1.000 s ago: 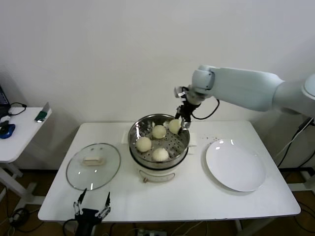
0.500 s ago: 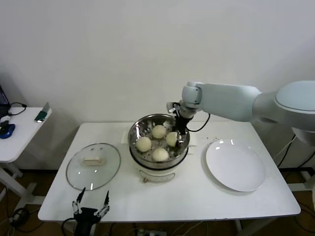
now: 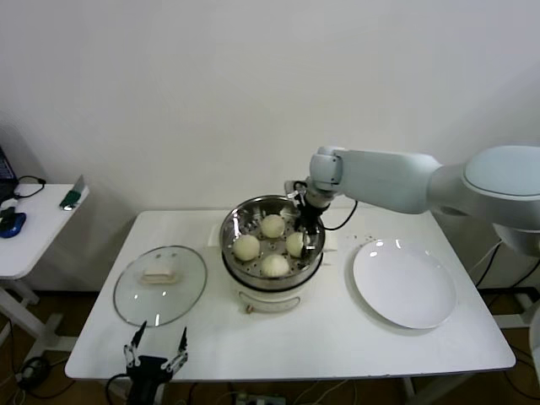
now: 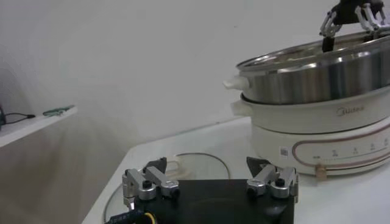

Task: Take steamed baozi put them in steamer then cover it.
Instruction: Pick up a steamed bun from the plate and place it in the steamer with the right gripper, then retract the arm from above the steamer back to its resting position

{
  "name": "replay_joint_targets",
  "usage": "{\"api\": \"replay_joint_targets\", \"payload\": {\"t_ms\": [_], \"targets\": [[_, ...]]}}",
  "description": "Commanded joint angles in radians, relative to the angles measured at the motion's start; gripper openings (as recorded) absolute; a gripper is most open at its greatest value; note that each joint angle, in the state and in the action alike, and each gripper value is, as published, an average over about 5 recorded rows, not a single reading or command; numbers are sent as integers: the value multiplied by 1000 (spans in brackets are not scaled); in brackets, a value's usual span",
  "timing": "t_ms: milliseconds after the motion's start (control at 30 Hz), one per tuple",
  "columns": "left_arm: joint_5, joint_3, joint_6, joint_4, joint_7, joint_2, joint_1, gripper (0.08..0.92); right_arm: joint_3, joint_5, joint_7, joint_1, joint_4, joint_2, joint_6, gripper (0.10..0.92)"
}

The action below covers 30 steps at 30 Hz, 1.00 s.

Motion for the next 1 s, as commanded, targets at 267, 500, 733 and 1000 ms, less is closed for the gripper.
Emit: {"api": "replay_joint_targets", "payload": {"t_ms": [267, 500, 733, 1000], "targets": [[12, 6, 3, -5, -1, 0, -1, 823, 45, 22, -55, 94, 61, -106, 34, 823], [20, 6, 6, -10, -12, 3, -5, 823, 181, 16, 74, 72, 80, -263, 142, 823], [33, 3, 6, -9, -22, 5, -10, 823, 347, 22, 342, -66, 198, -473, 281, 823], [46, -6, 18, -18, -24, 3, -25, 823, 695, -25, 565, -425, 318, -676, 415, 823]]}}
